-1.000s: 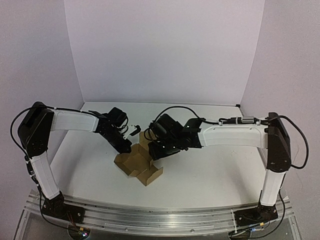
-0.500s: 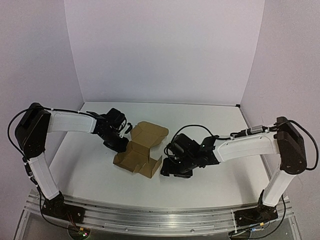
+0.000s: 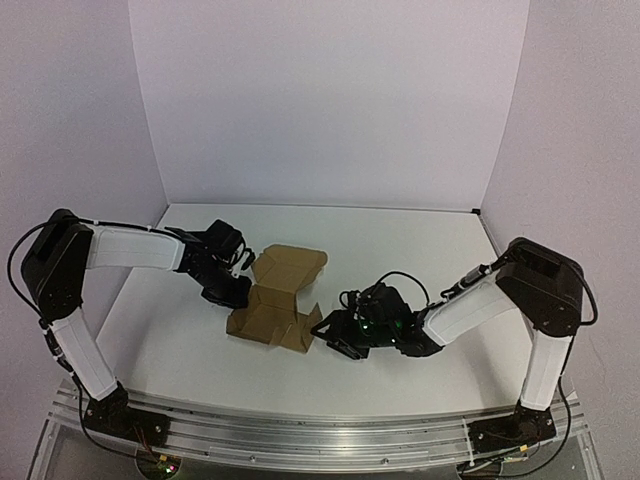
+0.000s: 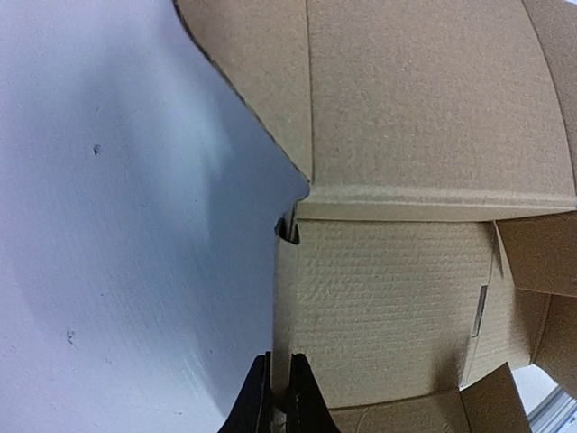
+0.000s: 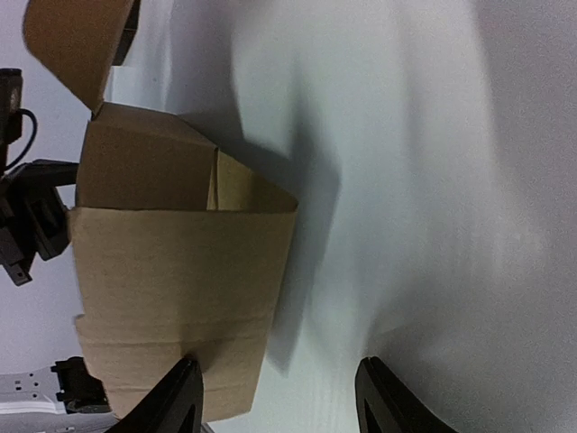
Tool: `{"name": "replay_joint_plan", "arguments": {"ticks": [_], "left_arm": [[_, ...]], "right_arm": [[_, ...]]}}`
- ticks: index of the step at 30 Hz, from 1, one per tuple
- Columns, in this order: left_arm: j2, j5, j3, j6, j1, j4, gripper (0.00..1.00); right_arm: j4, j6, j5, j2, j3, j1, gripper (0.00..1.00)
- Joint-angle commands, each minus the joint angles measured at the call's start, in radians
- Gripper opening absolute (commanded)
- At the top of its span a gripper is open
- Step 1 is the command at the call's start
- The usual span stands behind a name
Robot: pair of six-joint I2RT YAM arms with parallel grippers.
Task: Fold the paper box
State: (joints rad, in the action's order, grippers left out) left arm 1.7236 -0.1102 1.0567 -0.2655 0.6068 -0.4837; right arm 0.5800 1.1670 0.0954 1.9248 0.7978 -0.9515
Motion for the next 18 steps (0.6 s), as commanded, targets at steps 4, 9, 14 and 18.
{"name": "replay_joint_plan", "arguments": {"ticks": [4,9,14,18], "left_arm": [[-0.016,-0.236,-0.059,-0.087,-0.112,-0.038,0.0],[-0.019,-0.316,-0.053,-0.072,-0.116,-0.006,0.0],[-0.022,-0.302,-0.059,-0.035,-0.116,-0.018,0.0],[-0.023,-0.302,-0.067,-0.022,-0.115,-0.017,0.0]], "right_arm": [[0.268,0.112,0.007,0.024,-0.106,0.006,0.64],[0.438,0.123,0.053,0.08,-0.107,0.009,0.66],[0.677,0.151,0.125,0.171,-0.056,0.012,0.65],[0.745,0.149,0.164,0.209,-0.004,0.012,0.63]]}}
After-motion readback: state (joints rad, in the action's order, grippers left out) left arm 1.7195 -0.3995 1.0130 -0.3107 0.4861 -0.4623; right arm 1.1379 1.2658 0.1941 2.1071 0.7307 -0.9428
